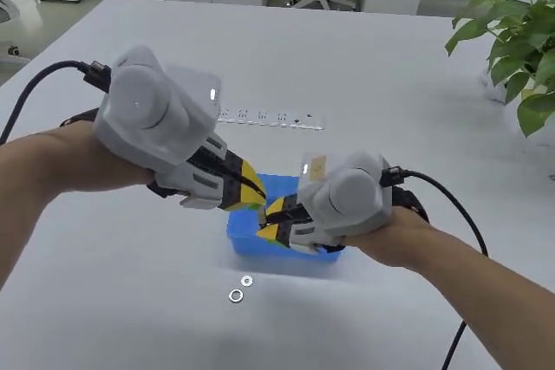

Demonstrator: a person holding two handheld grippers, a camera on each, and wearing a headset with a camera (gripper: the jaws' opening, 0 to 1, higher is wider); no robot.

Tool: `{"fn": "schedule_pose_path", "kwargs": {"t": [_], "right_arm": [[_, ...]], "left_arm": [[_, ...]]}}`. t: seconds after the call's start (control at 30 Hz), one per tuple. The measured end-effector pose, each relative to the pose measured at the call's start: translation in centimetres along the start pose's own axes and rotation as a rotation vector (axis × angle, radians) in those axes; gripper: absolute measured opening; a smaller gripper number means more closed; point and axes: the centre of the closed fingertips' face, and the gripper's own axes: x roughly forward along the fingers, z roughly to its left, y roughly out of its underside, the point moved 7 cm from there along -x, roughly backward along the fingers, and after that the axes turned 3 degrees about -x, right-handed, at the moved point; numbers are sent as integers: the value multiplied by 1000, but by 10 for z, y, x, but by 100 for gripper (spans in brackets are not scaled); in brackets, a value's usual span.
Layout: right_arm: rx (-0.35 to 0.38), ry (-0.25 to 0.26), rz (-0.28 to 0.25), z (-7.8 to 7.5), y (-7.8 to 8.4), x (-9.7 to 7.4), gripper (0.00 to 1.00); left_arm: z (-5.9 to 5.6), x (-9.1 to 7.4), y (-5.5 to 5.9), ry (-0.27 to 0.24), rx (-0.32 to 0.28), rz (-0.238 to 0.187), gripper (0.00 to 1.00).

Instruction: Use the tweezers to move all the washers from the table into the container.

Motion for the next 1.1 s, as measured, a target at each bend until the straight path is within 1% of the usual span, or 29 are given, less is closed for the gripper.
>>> {"fn": "schedule_pose_path", "kwargs": {"t": [0.13, 0.23, 0.33, 0.53, 0.7, 0.9, 1.0, 1.1], "right_arm": [[3, -9, -2, 8, 2, 1, 10], [12, -16, -7, 13, 4, 2, 10], [15, -24, -6, 19, 6, 6, 10], [25, -29, -3, 25, 10, 10, 10], [35, -35, 0, 31, 15, 14, 10], [40, -60, 5, 41, 17, 23, 10], [45, -68, 3, 44, 18, 28, 10], [55, -71, -3, 46, 18, 31, 10]], "left_arm": [[-9, 0, 4, -12, -16, -14, 5], [-14, 1, 7, -21, -29, -23, 5], [-18, 4, 11, -24, -33, -24, 5], [-24, 8, 16, -38, -51, -38, 5], [-30, 11, 24, -47, -70, -45, 5], [-38, 12, 34, -48, -93, -42, 5], [-41, 11, 41, -57, -106, -36, 5], [-43, 10, 44, -73, -120, -41, 5]]}}
